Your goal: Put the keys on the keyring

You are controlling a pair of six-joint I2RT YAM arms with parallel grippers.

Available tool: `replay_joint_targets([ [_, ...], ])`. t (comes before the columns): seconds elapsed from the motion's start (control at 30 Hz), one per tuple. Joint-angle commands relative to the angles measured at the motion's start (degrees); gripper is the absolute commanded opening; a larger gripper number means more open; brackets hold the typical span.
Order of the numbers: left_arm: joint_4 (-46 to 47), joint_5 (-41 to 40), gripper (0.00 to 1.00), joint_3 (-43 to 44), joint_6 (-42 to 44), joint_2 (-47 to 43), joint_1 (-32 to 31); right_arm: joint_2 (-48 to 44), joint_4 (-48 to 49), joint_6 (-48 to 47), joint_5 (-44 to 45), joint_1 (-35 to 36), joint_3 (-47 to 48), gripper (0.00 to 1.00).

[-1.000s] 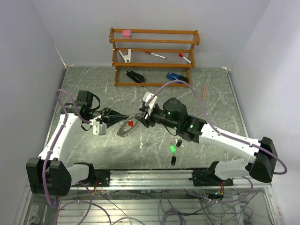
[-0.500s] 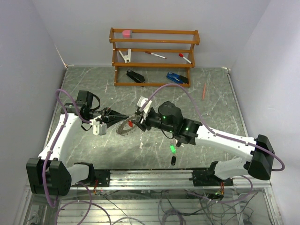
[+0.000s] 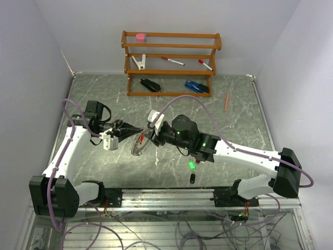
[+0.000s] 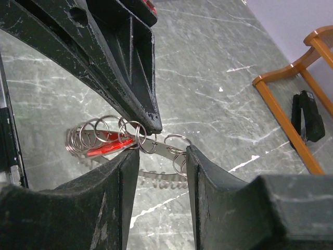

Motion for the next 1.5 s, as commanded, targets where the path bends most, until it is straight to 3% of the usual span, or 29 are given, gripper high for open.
replay_joint_targets([
  [0.0,-0.6,4.4,0.07,1.6,37.1,-0.6,-0.1,-0.1,1.8,-1.3,1.4,0.6,2.4,0.4],
  [0.73,-5.5,4.4,0.07,3.8,37.0,-0.7,-0.5,3.4,3.6,-3.5,-0.1,1.2,5.0,0.38],
  [0.9,-7.0,4.4,0.07,3.8,37.1,-0.4,-0.7,3.8,3.9,-3.6,-0.4,1.2,5.1,0.3],
  [1.07,-8.1,4.4,0.07,3.7,37.1,0.1,-0.8,3.5,3.9,-3.5,0.2,1.3,4.7,0.07],
  [1.23,-9.0,4.4,0.07,4.0,37.1,0.3,-0.8,2.4,3.4,-3.3,1.0,1.3,4.1,0.0],
  [1.47,-10.4,4.4,0.07,4.7,37.1,1.2,-0.8,0.4,2.0,-2.4,1.5,1.3,2.5,0.0],
])
